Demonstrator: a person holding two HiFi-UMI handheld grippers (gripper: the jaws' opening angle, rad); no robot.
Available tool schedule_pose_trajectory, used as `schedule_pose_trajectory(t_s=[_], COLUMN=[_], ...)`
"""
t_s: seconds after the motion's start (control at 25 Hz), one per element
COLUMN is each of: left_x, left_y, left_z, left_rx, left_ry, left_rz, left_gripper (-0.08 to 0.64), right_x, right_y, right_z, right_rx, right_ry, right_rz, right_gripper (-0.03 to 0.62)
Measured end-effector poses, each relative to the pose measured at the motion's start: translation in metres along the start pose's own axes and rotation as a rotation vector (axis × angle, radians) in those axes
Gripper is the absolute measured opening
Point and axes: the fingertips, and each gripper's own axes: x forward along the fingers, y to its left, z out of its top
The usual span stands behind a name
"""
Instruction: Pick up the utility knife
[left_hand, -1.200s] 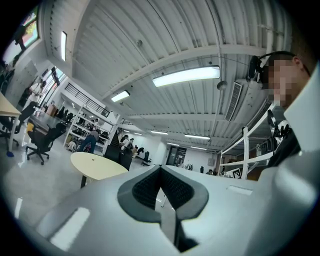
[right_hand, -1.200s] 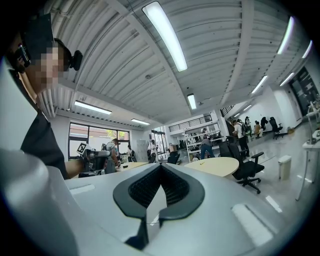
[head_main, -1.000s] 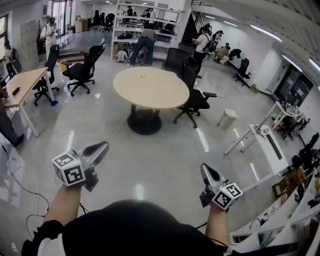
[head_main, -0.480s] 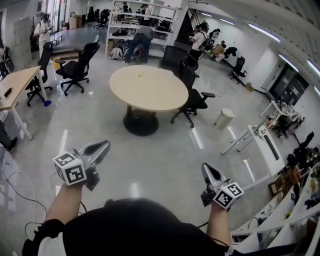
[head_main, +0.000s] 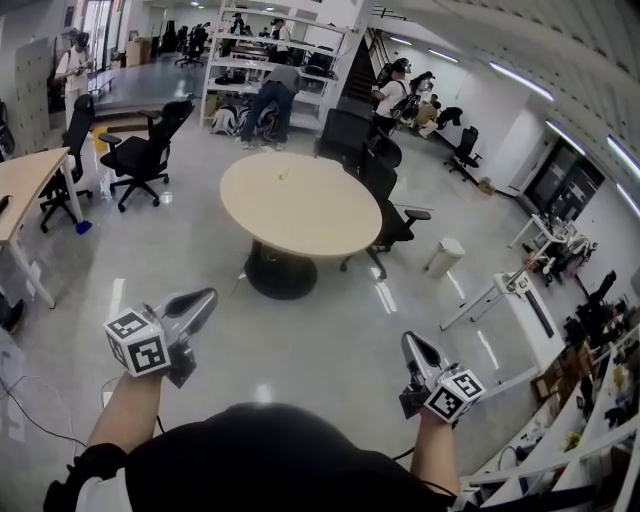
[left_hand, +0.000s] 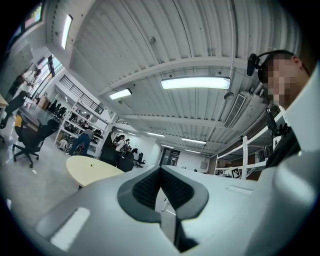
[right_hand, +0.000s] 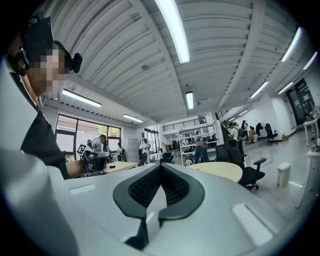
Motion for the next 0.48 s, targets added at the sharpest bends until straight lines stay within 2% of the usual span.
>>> schedule_pose_trajectory(t_s=[0.2, 0.48], left_x=[-0.007, -0.002], left_y=[0.061, 0.103], left_z=[0.012, 0.007], left_rx=[-0.013, -0.035], left_ry=[0.000, 0.013], left_rz=[0.011, 0.037], left_gripper=[-0.005, -0.005], right_x=[0.063, 0.112], right_y=[0.011, 0.006], right_z=[-0.004, -0.011], right_rx=[0.011, 0.016], right_ry=[0.012, 0.048], right_rz=[0.008, 0.034], right_gripper=[0.014, 0.014])
